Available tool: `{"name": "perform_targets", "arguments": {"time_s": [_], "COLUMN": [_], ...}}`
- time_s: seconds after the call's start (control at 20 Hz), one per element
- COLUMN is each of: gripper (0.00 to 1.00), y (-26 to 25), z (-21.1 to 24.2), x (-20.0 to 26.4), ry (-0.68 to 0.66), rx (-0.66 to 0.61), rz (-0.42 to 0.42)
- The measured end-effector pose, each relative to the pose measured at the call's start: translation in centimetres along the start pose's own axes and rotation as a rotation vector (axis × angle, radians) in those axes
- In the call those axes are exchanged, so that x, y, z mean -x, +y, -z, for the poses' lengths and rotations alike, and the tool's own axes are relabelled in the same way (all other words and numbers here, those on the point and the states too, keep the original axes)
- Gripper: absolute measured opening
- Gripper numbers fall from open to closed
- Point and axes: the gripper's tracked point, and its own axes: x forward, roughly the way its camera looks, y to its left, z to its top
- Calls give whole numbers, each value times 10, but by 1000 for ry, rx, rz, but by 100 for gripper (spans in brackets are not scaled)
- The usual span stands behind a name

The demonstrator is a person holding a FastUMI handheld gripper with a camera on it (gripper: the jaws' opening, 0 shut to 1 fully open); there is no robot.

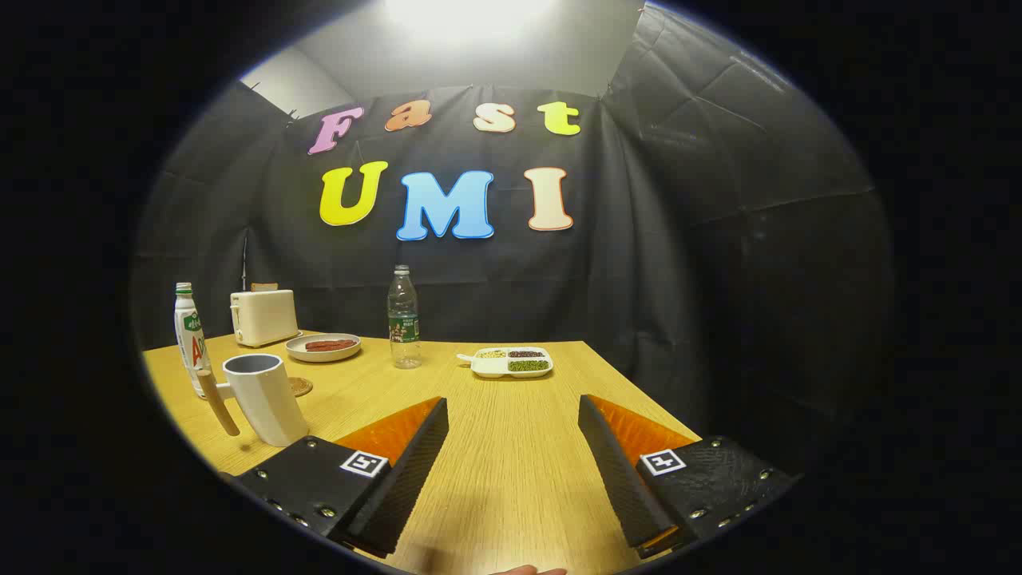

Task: Take the bottle from table, then pour the juice into the cup, finally place the bottle on the coaster

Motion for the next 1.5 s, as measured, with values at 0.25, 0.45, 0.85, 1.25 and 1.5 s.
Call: {"name": "perform_targets", "arguments": {"time_s": [0.25,0.45,0.85,1.25,1.5], "gripper": [99,99,99,99,99], "y": [0,-1,27,173,284], "z": [0,-14,-113,-172,-166], "x": [-17,-63,-52,-7,20], "ry": [-1,-20,-139,-162,-159], "rx": [10,25,-1,-94,-58], "rz": [3,21,167,-2,-175]}}
